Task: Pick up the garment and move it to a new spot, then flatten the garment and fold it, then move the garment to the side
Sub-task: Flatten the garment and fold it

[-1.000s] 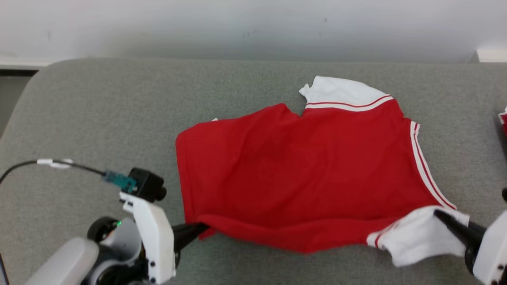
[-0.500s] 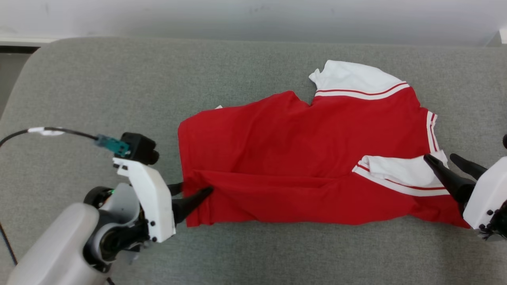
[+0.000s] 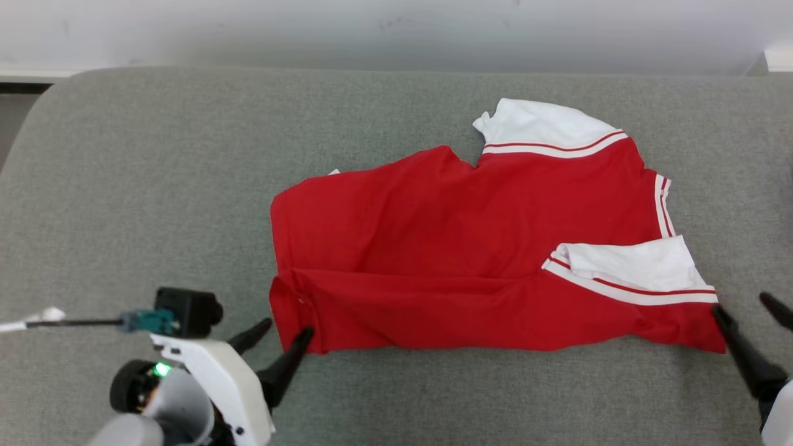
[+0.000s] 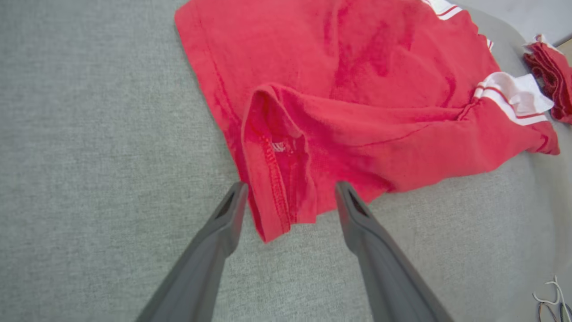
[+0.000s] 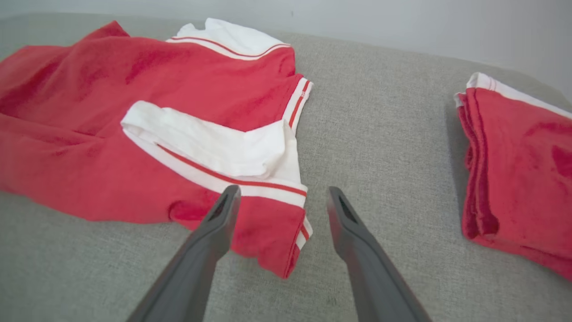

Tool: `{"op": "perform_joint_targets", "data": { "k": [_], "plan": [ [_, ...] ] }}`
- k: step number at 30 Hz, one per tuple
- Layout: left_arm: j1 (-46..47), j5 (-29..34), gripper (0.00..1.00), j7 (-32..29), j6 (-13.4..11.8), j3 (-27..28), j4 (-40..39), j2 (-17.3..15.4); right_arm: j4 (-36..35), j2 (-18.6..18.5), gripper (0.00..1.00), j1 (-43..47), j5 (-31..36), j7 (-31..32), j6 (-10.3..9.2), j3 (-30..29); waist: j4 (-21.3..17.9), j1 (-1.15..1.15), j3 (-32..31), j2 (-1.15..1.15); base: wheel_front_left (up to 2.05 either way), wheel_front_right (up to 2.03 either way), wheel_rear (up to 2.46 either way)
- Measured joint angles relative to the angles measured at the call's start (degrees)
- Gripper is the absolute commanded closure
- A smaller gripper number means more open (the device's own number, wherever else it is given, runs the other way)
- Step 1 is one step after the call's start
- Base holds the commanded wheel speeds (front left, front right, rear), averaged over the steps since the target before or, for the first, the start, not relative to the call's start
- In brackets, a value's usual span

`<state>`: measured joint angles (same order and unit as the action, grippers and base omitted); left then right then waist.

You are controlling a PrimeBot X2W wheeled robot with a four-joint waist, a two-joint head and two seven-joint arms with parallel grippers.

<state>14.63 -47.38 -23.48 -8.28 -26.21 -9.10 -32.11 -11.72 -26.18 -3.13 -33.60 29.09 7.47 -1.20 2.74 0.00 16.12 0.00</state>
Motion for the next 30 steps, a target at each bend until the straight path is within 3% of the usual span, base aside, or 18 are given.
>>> {"op": "perform_joint_targets", "data": {
  "k": [6, 16, 26, 27, 28, 29, 30],
  "plan": [
    [-1.14, 4.48, 0.0, 3.49, -2.27, -3.28, 2.68, 3.04, 5.78, -1.76, 0.0, 1.73, 3.42, -7.84, 0.01, 5.24, 0.07, 0.0, 1.4, 0.0, 0.0, 0.0, 0.0],
    [1.48, 5.04, 0.0, 5.9, -1.07, -5.03, 9.17, 6.48, 14.99, -0.8, 0.0, -3.31, 3.69, -11.2, 0.01, 9.39, 0.3, 0.0, 1.94, 0.0, 0.0, 0.0, 0.0],
    [3.18, 6.13, 0.0, 7.04, -0.25, -5.99, 12.88, 7.88, 17.2, -1.11, 0.0, -5.44, 2.07, -12.3, 0.01, 13.04, 0.57, -0.01, 1.69, 0.0, 0.0, 0.0, 0.0],
    [3.36, 6.13, 0.26, 7.32, -0.24, -6.01, 13.35, 8.01, 17.29, -1.21, 0.0, -5.56, 1.81, -12.05, 0.01, 13.7, 0.61, 0.0, 1.8, 0.0, 0.0, 0.0, 0.0],
    [3.67, 6.14, 0.66, 7.39, -0.05, -6.11, 13.76, 8.12, 17.36, -1.34, 0.0, -5.7, 1.66, -11.98, 0.01, 14.26, 0.64, -0.01, 1.91, 0.0, 0.0, 0.0, 0.0],
    [3.99, 6.15, 1.0, 7.44, 0.08, -6.14, 14.22, 8.21, 17.42, -1.54, 0.0, -6.0, 1.33, -11.83, 0.01, 14.94, 0.64, -0.01, 2.03, 0.0, 0.0, 0.0, 0.0],
    [4.27, 6.25, 1.0, 7.43, 0.26, -6.27, 14.58, 8.24, 17.64, -1.83, 0.18, -6.44, 0.98, -11.59, 0.01, 15.64, 0.62, -0.01, 2.13, 0.0, 0.0, 0.0, 0.0]
  ]
}}
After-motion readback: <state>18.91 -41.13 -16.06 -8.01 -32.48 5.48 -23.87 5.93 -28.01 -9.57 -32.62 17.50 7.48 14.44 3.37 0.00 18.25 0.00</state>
